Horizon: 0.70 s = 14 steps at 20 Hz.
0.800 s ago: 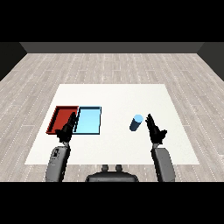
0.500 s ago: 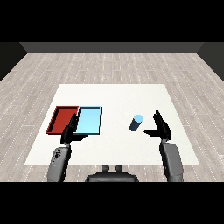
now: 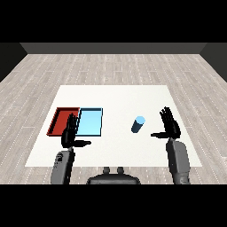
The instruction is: Pick the blue can and put it in the blue box
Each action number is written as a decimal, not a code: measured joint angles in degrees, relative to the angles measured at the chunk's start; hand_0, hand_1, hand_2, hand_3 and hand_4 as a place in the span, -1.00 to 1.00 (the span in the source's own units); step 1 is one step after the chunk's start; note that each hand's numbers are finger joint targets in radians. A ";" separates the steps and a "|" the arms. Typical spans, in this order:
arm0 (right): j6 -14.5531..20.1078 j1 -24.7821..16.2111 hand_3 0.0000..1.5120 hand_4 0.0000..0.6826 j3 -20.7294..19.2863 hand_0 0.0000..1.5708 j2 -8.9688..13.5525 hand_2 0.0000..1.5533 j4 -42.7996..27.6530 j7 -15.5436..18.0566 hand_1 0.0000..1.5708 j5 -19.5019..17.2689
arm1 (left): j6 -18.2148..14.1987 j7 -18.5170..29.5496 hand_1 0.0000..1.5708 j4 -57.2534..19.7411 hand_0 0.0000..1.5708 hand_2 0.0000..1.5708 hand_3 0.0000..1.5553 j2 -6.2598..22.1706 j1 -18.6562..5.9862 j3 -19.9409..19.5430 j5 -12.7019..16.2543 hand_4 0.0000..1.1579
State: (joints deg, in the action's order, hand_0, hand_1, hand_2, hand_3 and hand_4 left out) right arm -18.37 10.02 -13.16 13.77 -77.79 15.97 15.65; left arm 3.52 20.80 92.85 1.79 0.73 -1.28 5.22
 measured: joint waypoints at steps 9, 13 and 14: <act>-2.78 3.61 -1.00 -1.00 -1.91 -1.00 1.51 -1.00 7.84 3.99 -1.00 0.62 | 1.27 4.02 -1.00 -3.09 -1.00 -1.00 -1.00 -0.26 -0.99 -1.17 1.51 -1.00; -2.78 4.53 -1.00 -1.00 -2.15 -1.00 1.75 -1.00 10.07 3.51 -1.00 0.84 | 1.02 4.67 -1.00 -3.83 -1.00 -1.00 -1.00 -0.49 -1.14 -1.13 1.33 -1.00; -2.75 4.85 -1.00 -1.00 -2.25 -1.00 1.84 -1.00 10.32 3.08 -1.00 1.11 | 1.38 4.06 -1.00 -2.85 -1.00 -1.00 -1.00 -0.08 -0.78 -1.35 1.77 -1.00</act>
State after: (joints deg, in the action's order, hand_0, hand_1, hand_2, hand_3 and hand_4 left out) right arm -21.11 14.87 -15.41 15.60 -67.47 19.05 16.76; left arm 4.90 24.87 90.00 1.71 -0.05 -2.63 6.98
